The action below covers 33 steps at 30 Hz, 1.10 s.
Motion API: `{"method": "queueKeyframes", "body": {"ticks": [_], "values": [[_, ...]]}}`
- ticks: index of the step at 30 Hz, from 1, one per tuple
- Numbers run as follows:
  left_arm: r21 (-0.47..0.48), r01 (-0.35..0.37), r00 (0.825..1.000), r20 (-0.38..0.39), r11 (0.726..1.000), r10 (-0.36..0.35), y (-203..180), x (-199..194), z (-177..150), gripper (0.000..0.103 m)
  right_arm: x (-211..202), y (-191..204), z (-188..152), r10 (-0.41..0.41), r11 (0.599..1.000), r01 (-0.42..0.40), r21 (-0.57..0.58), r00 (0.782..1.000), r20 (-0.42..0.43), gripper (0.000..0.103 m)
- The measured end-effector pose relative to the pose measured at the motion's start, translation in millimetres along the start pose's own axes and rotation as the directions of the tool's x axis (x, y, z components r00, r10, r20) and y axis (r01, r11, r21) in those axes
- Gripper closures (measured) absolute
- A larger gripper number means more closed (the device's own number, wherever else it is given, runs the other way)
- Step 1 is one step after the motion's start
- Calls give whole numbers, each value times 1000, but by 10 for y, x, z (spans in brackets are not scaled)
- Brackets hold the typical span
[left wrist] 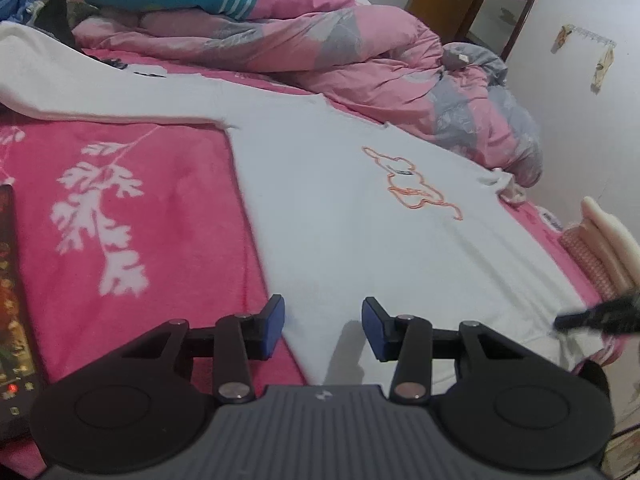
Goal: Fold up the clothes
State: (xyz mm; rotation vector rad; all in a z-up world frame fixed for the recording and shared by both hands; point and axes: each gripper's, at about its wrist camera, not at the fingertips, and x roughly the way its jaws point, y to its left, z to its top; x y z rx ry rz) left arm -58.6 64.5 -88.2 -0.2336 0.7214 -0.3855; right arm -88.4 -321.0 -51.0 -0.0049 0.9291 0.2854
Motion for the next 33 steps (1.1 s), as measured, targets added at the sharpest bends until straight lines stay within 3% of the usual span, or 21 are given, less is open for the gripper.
{"method": "queueKeyframes", "body": {"ticks": [2, 6, 9, 11, 15, 21, 24, 27, 30, 33], "values": [[5, -17, 1000, -4, 1000, 17, -14, -1, -11, 59, 2, 133, 231, -20, 998, 23, -56, 998, 64, 91], [29, -63, 998, -7, 998, 63, -105, -15, -16, 58, 423, 597, 801, 154, 983, -126, -136, 962, 224, 91], [77, -100, 995, -12, 992, 101, -185, -13, -30, 58, 943, 1031, 1126, 190, 966, -134, -220, 948, 256, 92], [100, -114, 993, -12, 988, 116, -224, -12, -41, 58, 1231, 1185, 1280, 176, 963, -111, -246, 950, 259, 93], [114, -119, 993, -11, 986, 121, -242, -20, -50, 58, 1595, 1099, 1305, 105, 973, -62, -221, 977, 187, 93], [112, -97, 995, -14, 989, 99, -205, -21, -45, 56, 927, 595, 644, 89, 987, -65, -145, 982, 165, 91], [111, -90, 996, -15, 990, 92, -194, -16, -40, 56, 632, 410, 557, 101, 992, -88, -89, 984, 146, 88], [110, -107, 994, -13, 988, 109, -228, -21, -38, 55, 617, 438, 849, 93, 993, -76, -89, 972, 218, 84], [124, -133, 991, -5, 983, 135, -279, -36, -41, 52, 959, 597, 1288, 102, 991, -76, -106, 959, 265, 81], [127, -138, 990, -4, 982, 139, -290, -42, -46, 51, 1391, 696, 1593, 69, 993, -44, -112, 971, 231, 80]]}}
